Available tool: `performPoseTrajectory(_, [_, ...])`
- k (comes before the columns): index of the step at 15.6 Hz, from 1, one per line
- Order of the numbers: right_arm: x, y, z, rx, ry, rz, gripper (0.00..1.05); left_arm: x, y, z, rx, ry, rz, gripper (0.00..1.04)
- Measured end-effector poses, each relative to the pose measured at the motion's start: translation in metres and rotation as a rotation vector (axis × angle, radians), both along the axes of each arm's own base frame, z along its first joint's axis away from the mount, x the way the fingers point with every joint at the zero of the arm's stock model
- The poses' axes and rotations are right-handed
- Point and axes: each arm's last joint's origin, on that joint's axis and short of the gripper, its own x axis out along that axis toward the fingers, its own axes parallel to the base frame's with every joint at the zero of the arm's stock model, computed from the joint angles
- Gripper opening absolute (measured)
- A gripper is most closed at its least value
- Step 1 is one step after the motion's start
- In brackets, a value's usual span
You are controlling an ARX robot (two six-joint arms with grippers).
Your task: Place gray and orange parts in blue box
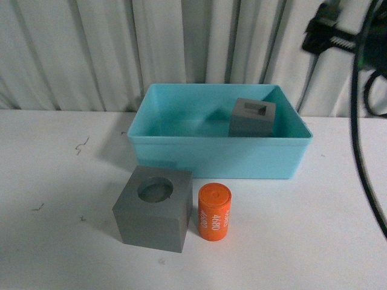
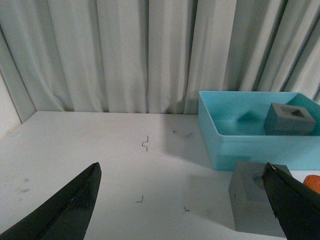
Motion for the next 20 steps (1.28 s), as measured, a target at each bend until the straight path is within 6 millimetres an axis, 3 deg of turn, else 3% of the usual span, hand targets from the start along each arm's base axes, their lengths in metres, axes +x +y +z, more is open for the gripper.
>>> performPoseTrajectory(1, [-0.034, -0.018, 0.02, -0.039, -0.046, -0.01, 0.98, 0.0, 0.0, 0.0, 0.0, 0.0, 0.0, 0.98])
performPoseTrajectory(2, [-0.079, -0.037, 0.022, -0.074, -0.022, -0.026, 0.98, 0.0, 0.0, 0.0, 0.0, 0.0, 0.0, 0.98])
performPoseTrajectory(4, [-0.161, -0.068, -0.025, -0.093, 0.204, -0.091, 0.98, 0.0, 0.0, 0.0, 0.0, 0.0, 0.0, 0.98])
performPoseTrajectory(5, [-0.184, -0.07, -0.046, -0.093, 0.286, -0.106, 0.98, 0.0, 0.0, 0.0, 0.0, 0.0, 0.0, 0.98])
performPoseTrajectory(6, [-0.181, -0.068, -0.044, -0.118, 0.143, -0.049, 0.93, 0.0, 0.0, 0.0, 0.0, 0.0, 0.0, 0.98])
performPoseTrajectory(7, [-0.186, -0.065, -0.042, -0.191, -0.008, 0.017, 0.8, 0.0, 0.0, 0.0, 0.0, -0.001, 0.0, 0.98])
performPoseTrajectory(8, [-0.201, -0.061, -0.044, -0.239, -0.068, 0.038, 0.69, 0.0, 0.0, 0.0, 0.0, 0.002, 0.0, 0.98])
performPoseTrajectory(12, [-0.214, -0.059, -0.038, -0.276, -0.127, 0.038, 0.54, 0.0, 0.0, 0.0, 0.0, 0.0, 0.0, 0.98])
performPoseTrajectory(16, [-0.244, -0.045, -0.038, -0.299, -0.122, 0.048, 0.07, 0.0, 0.0, 0.0, 0.0, 0.0, 0.0, 0.98])
performPoseTrajectory(17, [-0.25, -0.045, -0.035, -0.303, -0.14, 0.045, 0.02, 0.0, 0.0, 0.0, 0.0, 0.0, 0.0, 0.98])
performPoseTrajectory(20, [-0.268, -0.045, -0.035, -0.304, -0.134, 0.044, 0.02, 0.0, 0.0, 0.0, 0.0, 0.0, 0.0, 0.98])
